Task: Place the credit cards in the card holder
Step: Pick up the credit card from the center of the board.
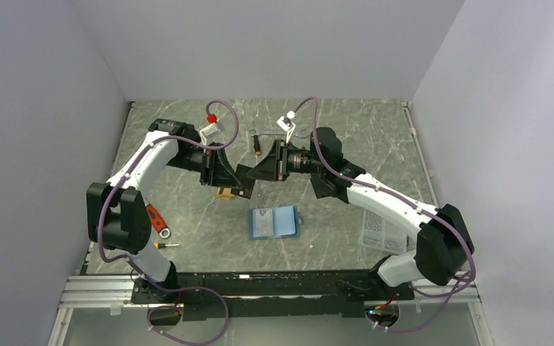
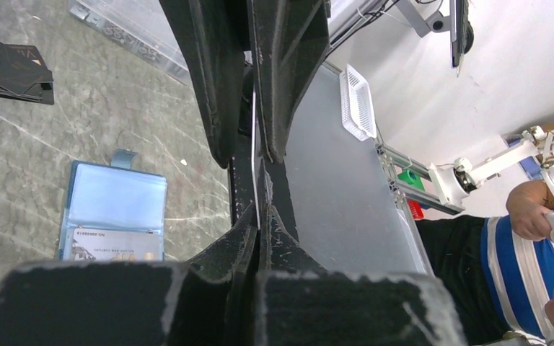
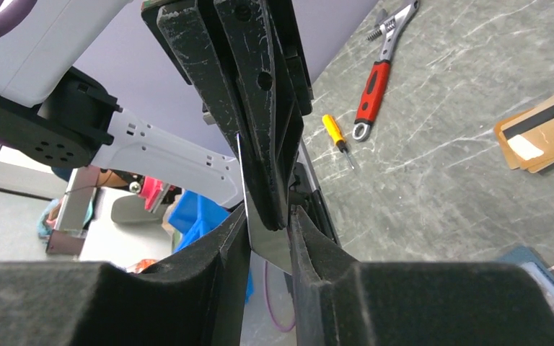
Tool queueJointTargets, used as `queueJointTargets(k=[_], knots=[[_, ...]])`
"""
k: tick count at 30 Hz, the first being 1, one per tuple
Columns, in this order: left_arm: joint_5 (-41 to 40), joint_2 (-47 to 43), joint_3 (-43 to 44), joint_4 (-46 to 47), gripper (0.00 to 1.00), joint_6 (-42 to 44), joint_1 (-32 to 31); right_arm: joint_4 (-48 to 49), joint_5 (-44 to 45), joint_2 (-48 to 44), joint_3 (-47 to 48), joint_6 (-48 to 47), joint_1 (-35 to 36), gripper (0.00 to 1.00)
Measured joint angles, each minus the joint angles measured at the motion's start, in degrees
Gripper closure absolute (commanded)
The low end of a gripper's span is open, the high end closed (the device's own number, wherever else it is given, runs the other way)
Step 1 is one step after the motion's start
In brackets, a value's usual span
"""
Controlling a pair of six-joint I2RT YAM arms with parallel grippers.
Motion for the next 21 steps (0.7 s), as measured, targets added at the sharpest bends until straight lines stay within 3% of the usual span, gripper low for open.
queueJointTargets(k=[6, 8, 10, 11, 12, 13, 14, 21], knots=[[0.3, 0.0, 0.1, -1.0, 0.94, 0.7, 1.0, 0.8, 0.0, 0.9, 0.0, 0.7, 0.9, 0.71], [0.2, -0.1, 0.1, -1.2, 0.94, 0.7, 1.1, 1.2, 0.0, 1.7, 0.0, 0.8, 1.2, 0.77], [0.0, -0.1, 0.1, -1.2, 0.89, 0.7, 1.2, 1.6, -0.2, 2.4, 0.0, 1.3, 1.5, 0.91], [-0.2, -0.1, 0.1, -1.2, 0.81, 0.7, 1.4, 1.9, -0.3, 2.6, 0.1, 1.3, 1.6, 0.99], [-0.3, -0.1, 0.1, -1.1, 0.48, 0.7, 1.5, 2.3, -0.5, 2.8, 0.3, 1.6, 1.7, 1.0], [-0.3, -0.1, 0.1, -1.2, 0.08, 0.8, 1.6, 2.5, -0.8, 3.0, 0.5, 1.5, 1.7, 1.0], [-0.3, -0.1, 0.3, -1.3, 0.01, 1.1, 1.7, 2.5, -0.9, 3.0, 0.8, 1.5, 1.8, 1.0], [0.1, -0.1, 8.5, -1.8, 0.01, -1.9, 1.7, -6.3, -0.9, 3.5, 3.5, -2.4, -0.1, 1.0]])
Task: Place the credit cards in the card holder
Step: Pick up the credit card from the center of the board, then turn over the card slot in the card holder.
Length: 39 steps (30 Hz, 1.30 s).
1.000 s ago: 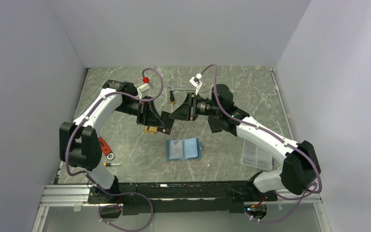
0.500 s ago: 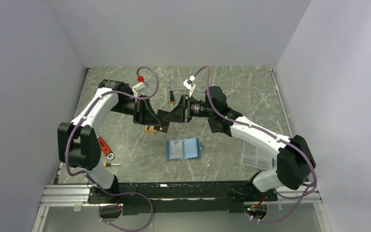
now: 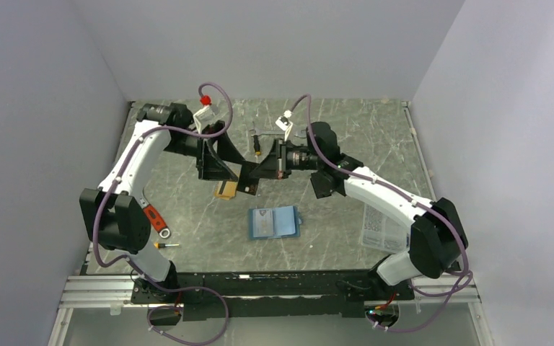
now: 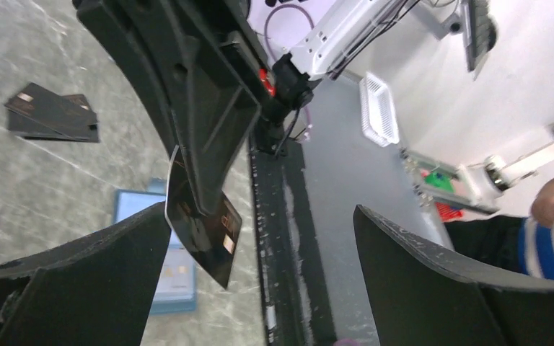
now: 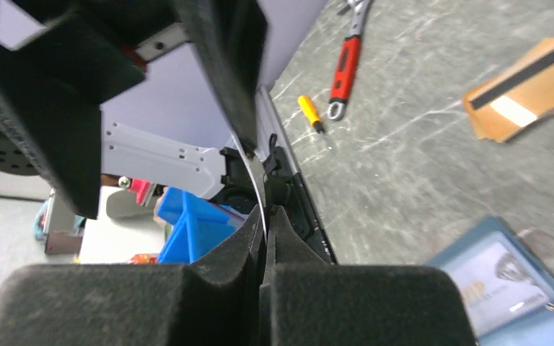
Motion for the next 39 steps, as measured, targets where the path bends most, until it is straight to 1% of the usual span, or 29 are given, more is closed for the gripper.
queueJointTargets(k=[3, 5, 7, 9, 12, 15, 16, 17, 19, 21, 23, 24, 25, 28, 30, 31, 32, 36, 39], knots=[[-3.0, 0.2, 6.2, 1.7, 0.01, -3.8, -0.1, -4.0, -1.1, -0.3, 0.0, -2.3, -3.7, 1.0], [-6.3, -0.5, 6.7, 6.0, 0.01, -9.6, -0.2, -8.8, 0.7, -1.0, -0.2, -4.4, -5.3, 1.0], [-13.7, -3.8, 3.2, 14.8, 0.01, -17.9, -0.6, -14.6, 3.3, -1.1, -0.6, -6.6, -6.7, 1.0], [-24.5, -8.8, -2.8, 23.7, 0.01, -25.5, -2.1, -19.9, 6.5, -1.1, -1.6, -8.3, -7.5, 1.0], [-34.4, -12.9, -6.2, 30.1, 0.01, -31.7, -4.4, -25.8, 10.9, -1.1, -3.9, -9.9, -7.4, 1.0], [-41.4, -13.2, -6.4, 34.4, 0.01, -34.7, -5.9, -30.6, 15.3, -1.1, -7.0, -10.7, -7.2, 1.0], [-44.7, -13.3, -7.7, 36.9, 0.01, -35.4, -6.8, -31.6, 16.5, -1.2, -7.8, -10.9, -7.2, 1.0], [-48.0, -13.8, -9.6, 39.1, 0.01, -35.7, -7.9, -32.9, 17.9, -1.4, -8.7, -11.0, -7.2, 1.0], [-56.0, -15.7, -15.8, 44.2, 0.01, -35.6, -12.2, -34.4, 20.0, -2.2, -10.5, -11.1, -7.3, 1.0], [-62.1, -17.8, -22.3, 48.5, 0.0, -35.5, -16.9, -35.4, 21.3, -3.3, -11.9, -11.2, -7.6, 1.0], [-67.5, -19.2, -26.6, 52.3, 0.01, -36.9, -19.3, -36.2, 22.4, -4.6, -13.0, -11.2, -8.0, 1.0], [-69.6, -19.3, -27.4, 53.3, 0.01, -37.7, -19.4, -36.3, 22.7, -5.1, -13.4, -11.2, -8.2, 1.0], [-70.6, -18.8, -27.4, 53.8, 0.01, -38.3, -19.1, -36.3, 23.0, -5.5, -13.7, -11.2, -8.3, 1.0], [-68.8, -14.4, -25.7, 55.8, 0.01, -39.1, -17.1, -36.4, 23.9, -5.9, -14.1, -11.3, -8.6, 1.0], [-69.0, -11.5, -25.9, 57.9, 0.0, -39.8, -17.5, -36.3, 24.1, -5.9, -14.3, -11.4, -8.8, 1.0], [-69.4, -10.4, -27.0, 59.6, 0.02, -39.9, -18.6, -36.2, 24.1, -5.9, -14.4, -11.4, -8.9, 1.0], [-69.7, -9.8, -28.2, 60.6, 0.04, -39.9, -20.0, -36.2, 24.1, -5.9, -14.7, -11.4, -8.9, 1.0], [-70.5, -7.4, -32.3, 63.1, 0.21, -39.9, -24.5, -36.1, 24.2, -5.9, -15.2, -11.5, -9.0, 1.0], [-71.6, -4.4, -33.4, 64.4, 0.25, -39.8, -25.5, -35.9, 24.1, -5.8, -15.3, -11.5, -9.0, 1.0]])
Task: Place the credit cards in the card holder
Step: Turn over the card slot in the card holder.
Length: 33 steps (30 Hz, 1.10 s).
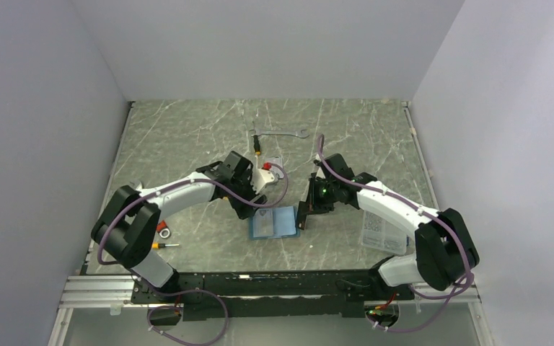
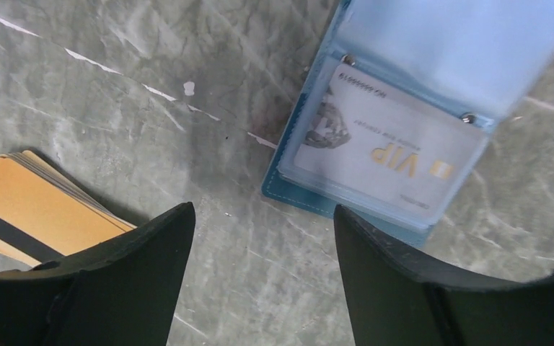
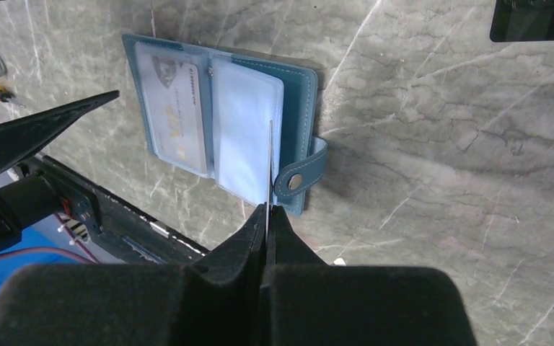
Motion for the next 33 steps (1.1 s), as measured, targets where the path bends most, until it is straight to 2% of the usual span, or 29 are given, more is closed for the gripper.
queueJointTargets(k=[19, 33], knots=[[-9.3, 2.0, -2.6, 4.7, 0.43, 4.9, -5.7, 2.4, 1.5, 0.4, -1.2, -1.5, 0.0, 1.0], [-11.3, 3.5, -2.7, 4.9, 0.46, 6.5, -7.0, 2.3, 1.0, -0.7, -1.2, -1.5, 0.0, 1.0]])
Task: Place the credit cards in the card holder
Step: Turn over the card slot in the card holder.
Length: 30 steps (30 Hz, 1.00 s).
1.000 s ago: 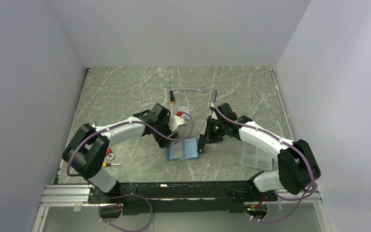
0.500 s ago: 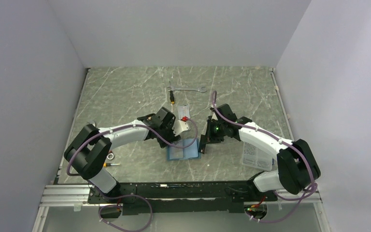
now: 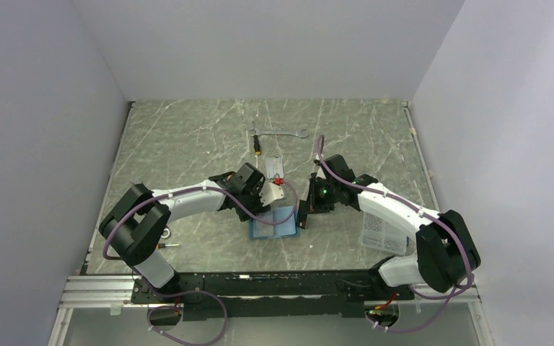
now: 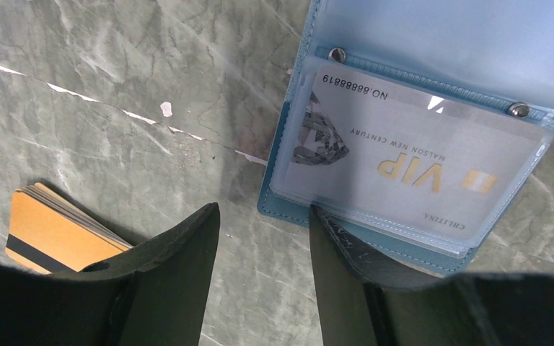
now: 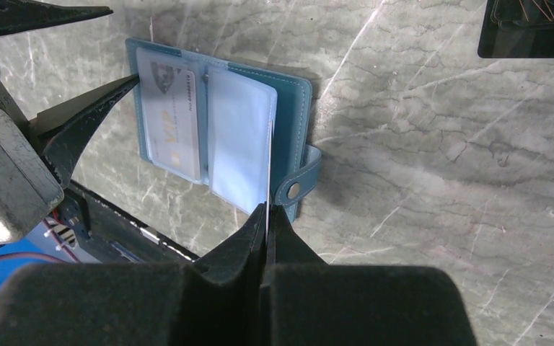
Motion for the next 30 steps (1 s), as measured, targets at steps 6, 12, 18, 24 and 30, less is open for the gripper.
queueJointTargets(k=[6, 12, 18, 24, 30], knots=[[0.0, 0.0, 0.0, 0.0, 0.47, 0.1, 0.0, 0.0, -0.2, 0.0, 0.0, 0.1, 0.1, 1.0], [0.0, 0.0, 0.0, -0.1, 0.49, 0.1, 0.0, 0.1, -0.7, 0.0, 0.0, 0.2, 0.9, 1.0], [0.0, 0.0, 0.0, -0.3, 0.5, 0.1, -0.1, 0.1, -1.1, 0.0, 0.0, 0.4, 1.7, 1.0], [0.0, 0.0, 0.1, -0.4, 0.51, 0.2, -0.1, -0.3, -0.8, 0.0, 0.2, 0.7, 2.1, 1.0], [0.0, -0.1, 0.1, -0.5, 0.51, 0.4, -0.1, -4.4, 3.7, -1.3, 1.9, -0.5, 2.3, 1.0]])
